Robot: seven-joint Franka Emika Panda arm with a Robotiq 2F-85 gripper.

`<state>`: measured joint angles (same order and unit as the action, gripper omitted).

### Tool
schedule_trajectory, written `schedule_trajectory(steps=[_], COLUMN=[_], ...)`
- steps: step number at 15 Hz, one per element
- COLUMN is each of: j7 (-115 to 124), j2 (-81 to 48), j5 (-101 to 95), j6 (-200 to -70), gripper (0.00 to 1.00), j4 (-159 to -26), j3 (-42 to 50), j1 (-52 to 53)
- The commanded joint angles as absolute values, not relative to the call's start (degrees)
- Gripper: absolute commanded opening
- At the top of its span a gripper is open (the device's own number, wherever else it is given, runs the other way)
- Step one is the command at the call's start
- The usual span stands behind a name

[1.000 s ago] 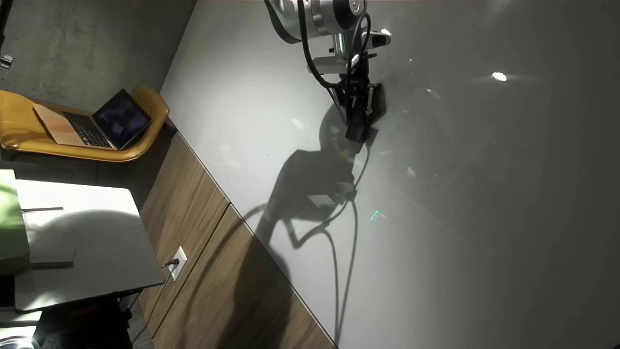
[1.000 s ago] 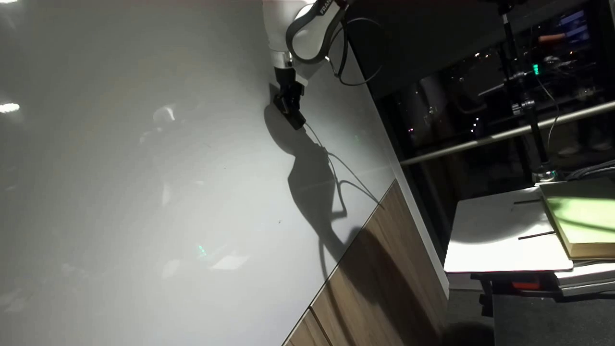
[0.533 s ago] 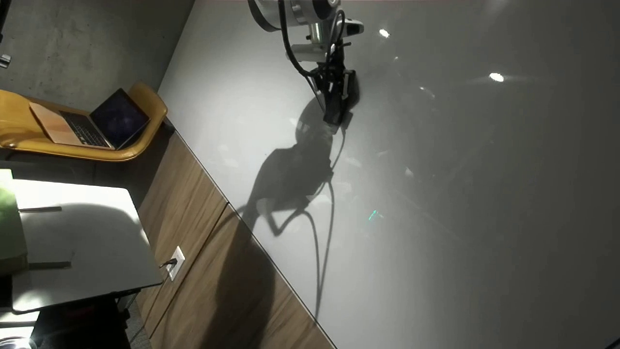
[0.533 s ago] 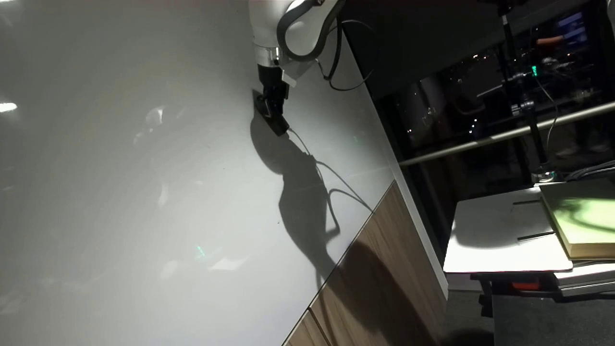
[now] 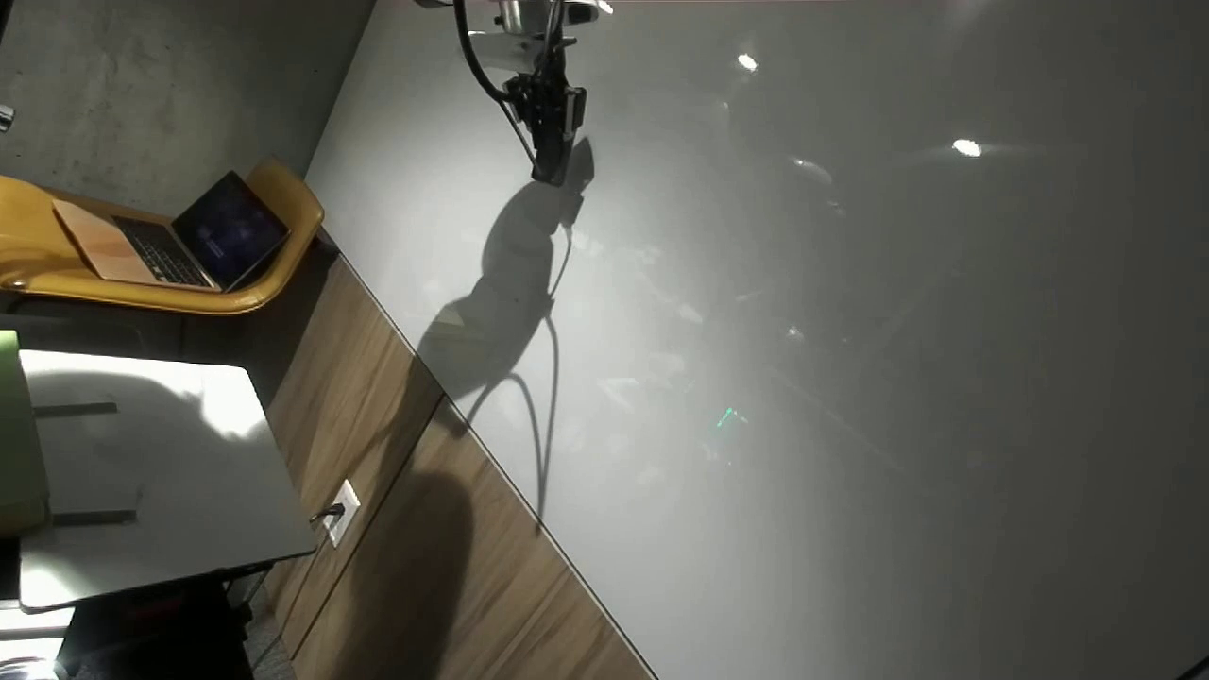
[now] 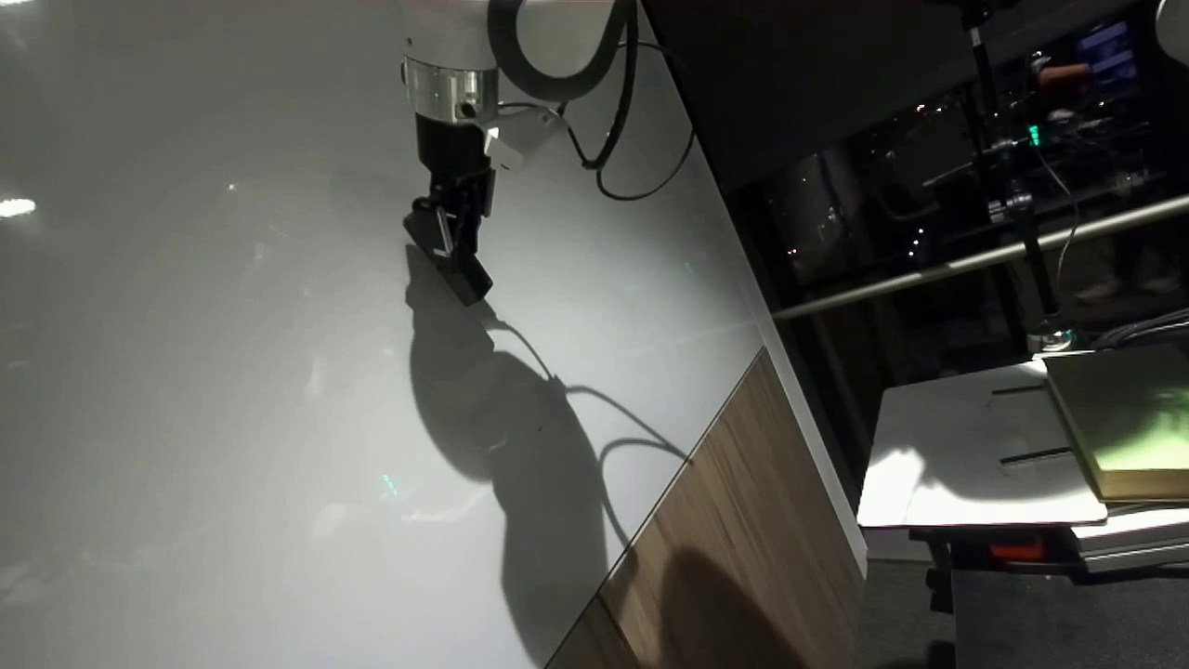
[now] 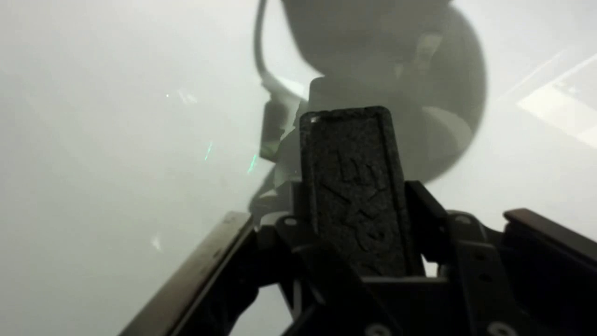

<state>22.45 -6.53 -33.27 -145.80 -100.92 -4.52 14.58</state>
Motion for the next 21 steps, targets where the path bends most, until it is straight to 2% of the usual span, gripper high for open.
schedule_trajectory(steps=[1, 8, 13, 21], j7=[21.6, 16.9, 13.9, 13.4], j2=[3.8, 18.8, 19.0, 15.5], j5=[-33.6, -32.3, -29.5, -26.1], j6=[-145.1, -140.2, -137.7, -131.9], gripper=[0.28, 0.28, 0.28, 0.28], j4=[-114.6, -137.9, -147.4, -152.5], j3=[-6.0, -7.8, -7.0, -6.8], j1=[13.7, 9.2, 5.2, 1.8])
